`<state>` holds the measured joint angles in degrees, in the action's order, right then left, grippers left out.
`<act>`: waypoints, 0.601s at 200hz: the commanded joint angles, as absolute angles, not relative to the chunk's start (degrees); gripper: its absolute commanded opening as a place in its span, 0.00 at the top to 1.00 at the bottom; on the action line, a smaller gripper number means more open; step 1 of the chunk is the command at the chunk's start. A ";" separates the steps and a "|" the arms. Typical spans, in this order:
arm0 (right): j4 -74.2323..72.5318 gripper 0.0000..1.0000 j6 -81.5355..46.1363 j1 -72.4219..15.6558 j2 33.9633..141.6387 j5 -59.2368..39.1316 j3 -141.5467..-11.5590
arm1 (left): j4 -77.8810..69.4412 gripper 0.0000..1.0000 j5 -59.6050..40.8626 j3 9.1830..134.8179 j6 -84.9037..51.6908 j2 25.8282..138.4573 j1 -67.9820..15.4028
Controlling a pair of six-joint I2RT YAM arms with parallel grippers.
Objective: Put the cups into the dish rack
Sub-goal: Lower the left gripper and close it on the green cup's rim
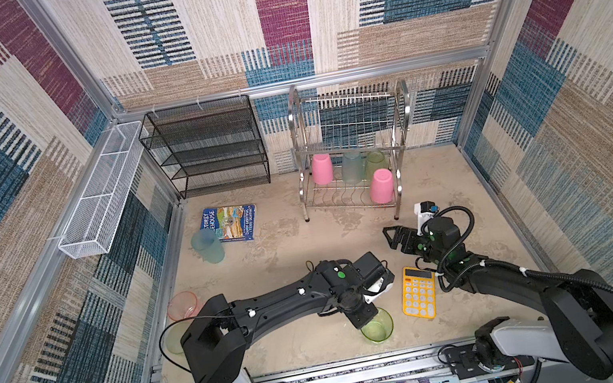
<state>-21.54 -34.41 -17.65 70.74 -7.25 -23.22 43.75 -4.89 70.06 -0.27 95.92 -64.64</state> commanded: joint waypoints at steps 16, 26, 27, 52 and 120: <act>-22.33 0.04 -34.98 -17.58 70.37 -5.90 -23.17 | 43.95 0.74 -3.98 70.54 -1.14 96.07 -64.77; -22.12 0.04 -34.89 -17.56 70.16 -5.89 -23.27 | 43.97 0.75 -3.63 70.51 -1.23 96.12 -64.77; -22.09 0.04 -34.89 -17.57 70.15 -5.89 -23.24 | 43.96 0.75 -3.57 70.50 -1.23 96.09 -64.77; -21.33 0.04 -34.82 -17.49 69.29 -5.12 -23.25 | 44.51 0.78 -3.25 71.58 -1.56 96.67 -64.78; -20.76 0.04 -34.98 -17.39 67.96 -2.63 -22.68 | 44.89 0.95 -2.16 72.84 -2.35 97.92 -64.86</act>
